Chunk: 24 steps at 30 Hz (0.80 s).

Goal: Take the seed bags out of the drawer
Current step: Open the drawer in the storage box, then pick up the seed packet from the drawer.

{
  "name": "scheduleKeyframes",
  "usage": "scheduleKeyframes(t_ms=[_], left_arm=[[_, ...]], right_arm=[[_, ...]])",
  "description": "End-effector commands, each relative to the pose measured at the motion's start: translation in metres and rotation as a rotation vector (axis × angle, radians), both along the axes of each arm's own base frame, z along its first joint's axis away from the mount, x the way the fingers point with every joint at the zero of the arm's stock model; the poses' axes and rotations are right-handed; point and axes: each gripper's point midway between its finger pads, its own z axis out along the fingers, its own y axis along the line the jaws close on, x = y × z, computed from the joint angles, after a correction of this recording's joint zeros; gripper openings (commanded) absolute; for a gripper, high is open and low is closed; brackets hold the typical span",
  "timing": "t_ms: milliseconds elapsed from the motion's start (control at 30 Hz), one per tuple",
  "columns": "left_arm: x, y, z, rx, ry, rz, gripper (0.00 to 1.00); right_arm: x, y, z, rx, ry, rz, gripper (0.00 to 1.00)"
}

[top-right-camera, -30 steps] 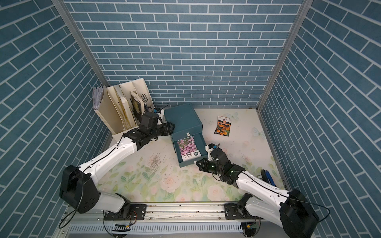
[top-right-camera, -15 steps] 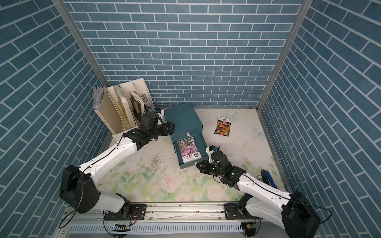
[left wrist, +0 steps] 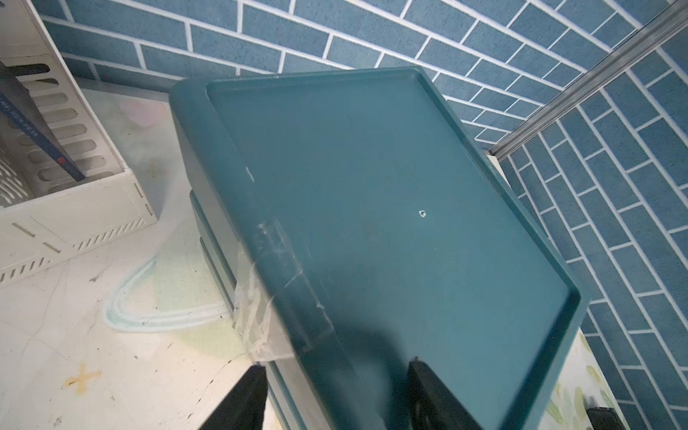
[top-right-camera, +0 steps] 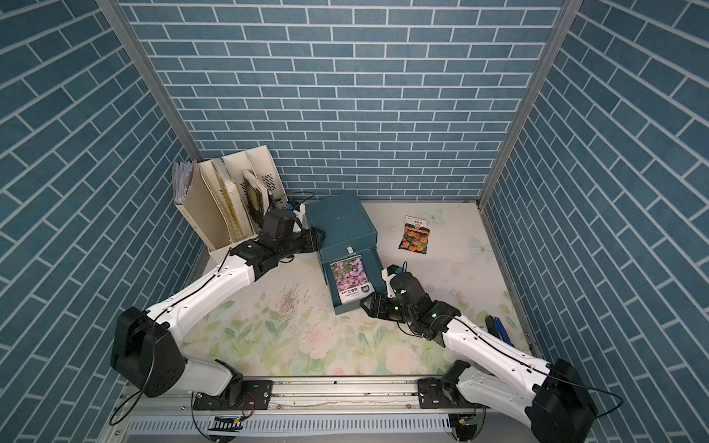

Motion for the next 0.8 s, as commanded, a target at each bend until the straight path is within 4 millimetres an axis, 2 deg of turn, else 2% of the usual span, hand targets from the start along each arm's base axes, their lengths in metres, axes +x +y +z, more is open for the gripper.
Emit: scheduleKeyframes(t_ms=[0,167,300,500,767], left_arm=[[-0.009,0.003,-0.023,0.059,0.083,-0.010,0.64],[-0.009,0.003,-0.023,0.058,0.085,-0.012,0.64],[-0.009,0.003,-0.022,0.055,0.084,-0.014,0.64],[-0.009,0.001,-0.022,0.052,0.089,-0.019,0.64],[-0.010,0.001,-0.023,0.052,0.094,-0.020,0.64]], right_arm=[[0.002,-0.001,0.019,-0.048,-0.059,0.043,0.68],[0.018,0.008,0.039,-0.080,-0.107,0.081,0.74],[0.040,0.011,0.046,-0.125,-0.135,0.103,0.75],[0.073,0.016,0.034,-0.234,-0.141,0.150,0.79],[0.092,0.025,0.006,-0.315,-0.119,0.192,0.82]])
